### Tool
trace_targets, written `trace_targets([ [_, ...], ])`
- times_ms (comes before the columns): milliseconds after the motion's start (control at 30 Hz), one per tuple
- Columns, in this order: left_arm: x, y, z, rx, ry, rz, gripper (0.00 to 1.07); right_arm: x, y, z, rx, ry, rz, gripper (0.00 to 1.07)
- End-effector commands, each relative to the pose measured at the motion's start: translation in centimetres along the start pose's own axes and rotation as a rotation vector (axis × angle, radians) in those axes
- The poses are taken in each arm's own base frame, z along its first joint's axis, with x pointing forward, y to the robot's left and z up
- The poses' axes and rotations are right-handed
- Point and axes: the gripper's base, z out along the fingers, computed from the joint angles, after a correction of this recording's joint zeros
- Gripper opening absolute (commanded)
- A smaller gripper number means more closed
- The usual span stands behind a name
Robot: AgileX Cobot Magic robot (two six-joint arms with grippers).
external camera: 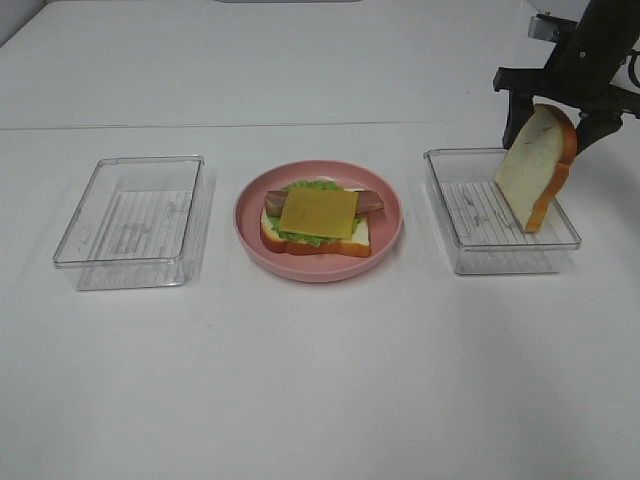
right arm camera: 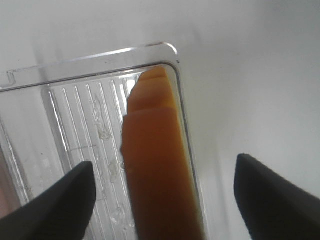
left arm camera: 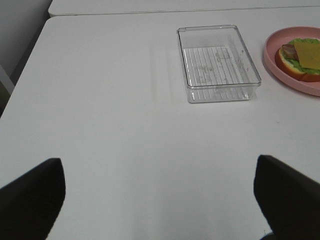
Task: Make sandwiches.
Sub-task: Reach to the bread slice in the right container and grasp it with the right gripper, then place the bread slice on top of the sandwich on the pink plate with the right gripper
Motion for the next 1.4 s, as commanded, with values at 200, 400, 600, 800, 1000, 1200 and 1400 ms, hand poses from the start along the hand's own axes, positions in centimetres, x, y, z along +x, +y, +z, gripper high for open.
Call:
trace_targets([
  [200, 0.2, -0.1, -0.2, 0.007, -0.019, -0.006, 0.94, 1.0, -0.3, 0.2, 0.01, 0.116, -0.002, 0.35],
  [400, 0.2, -0.1, -0.2, 0.007, -0.019, -0.006, 0.94, 1.0, -0.5, 0.2, 0.035, 0.114, 0.016, 0.09],
  [600, 0.2, -0.1, -0.2, 0.007, -0.019, -0.006, 0.94, 1.0, -0.6, 0.2, 0.038, 0.113, 0.015, 0.09],
  [800, 0.2, -0.1, -0.2, 0.007, -0.019, -0.006, 0.94, 1.0, -0.5, 0.2, 0.036, 0.114, 0.022, 0.01],
  [1000, 0.2, -0.1, -0.2, 0.007, -0.019, -0.006, 0.94, 1.2, -0.1, -2.3, 0.007, 0.064, 0.035, 0.0],
  [1200, 0.2, -0.1, -0.2, 0.007, -0.019, -0.006, 0.94, 2.4, 1.1, -8.3, -0.094, -0.048, 0.033, 0.0],
  [1400, 0.2, -0.1, -0.2, 0.007, -0.019, -0.006, 0.94, 6.6, 1.5, -14.3, -0.145, -0.131, -0.007, 0.0],
])
